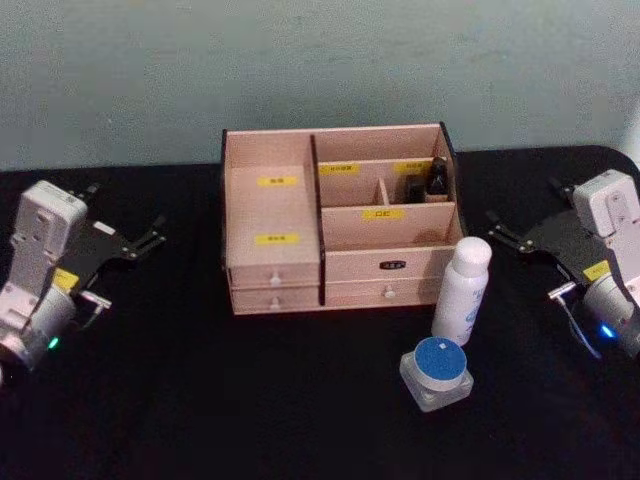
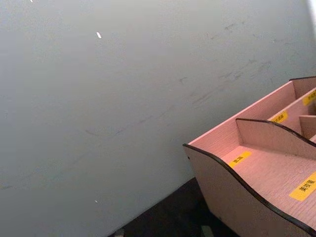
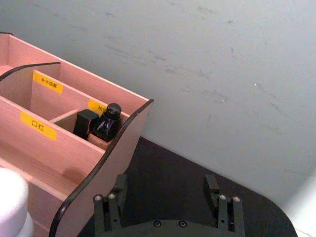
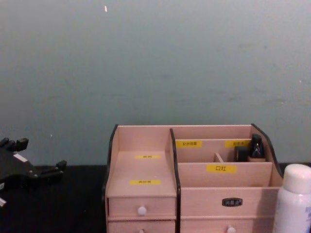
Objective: Pick up the facial cleanser and watermelon frost from the table and place them into the tiered storage box.
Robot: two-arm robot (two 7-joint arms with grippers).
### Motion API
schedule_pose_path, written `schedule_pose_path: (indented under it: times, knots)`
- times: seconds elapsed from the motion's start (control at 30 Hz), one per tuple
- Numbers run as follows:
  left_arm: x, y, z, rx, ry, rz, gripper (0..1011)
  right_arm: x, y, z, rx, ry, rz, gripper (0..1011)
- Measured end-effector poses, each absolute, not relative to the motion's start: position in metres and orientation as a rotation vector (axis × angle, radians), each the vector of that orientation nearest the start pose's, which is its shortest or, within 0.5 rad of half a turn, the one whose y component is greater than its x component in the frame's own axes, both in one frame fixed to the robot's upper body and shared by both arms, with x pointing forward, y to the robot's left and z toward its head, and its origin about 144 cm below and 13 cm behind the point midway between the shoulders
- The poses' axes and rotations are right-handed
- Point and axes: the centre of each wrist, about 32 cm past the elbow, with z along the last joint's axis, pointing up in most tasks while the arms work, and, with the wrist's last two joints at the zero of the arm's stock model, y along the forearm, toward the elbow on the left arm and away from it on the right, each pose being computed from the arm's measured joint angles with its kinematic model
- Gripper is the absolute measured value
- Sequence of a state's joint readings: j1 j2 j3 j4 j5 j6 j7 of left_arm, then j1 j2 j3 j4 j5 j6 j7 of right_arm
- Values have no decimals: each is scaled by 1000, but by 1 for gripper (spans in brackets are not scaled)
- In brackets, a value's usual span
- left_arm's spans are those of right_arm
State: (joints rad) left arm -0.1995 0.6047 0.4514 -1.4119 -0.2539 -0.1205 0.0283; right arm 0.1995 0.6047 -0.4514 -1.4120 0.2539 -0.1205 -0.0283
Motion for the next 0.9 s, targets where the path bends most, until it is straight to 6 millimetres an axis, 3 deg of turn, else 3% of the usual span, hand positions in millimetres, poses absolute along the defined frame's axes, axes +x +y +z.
schedule_pose_path:
  times: [0.9]
  knots:
    - [489, 310, 1140, 304, -285, 1248, 1001, 489, -310, 1140, -305, -285, -1248, 1000]
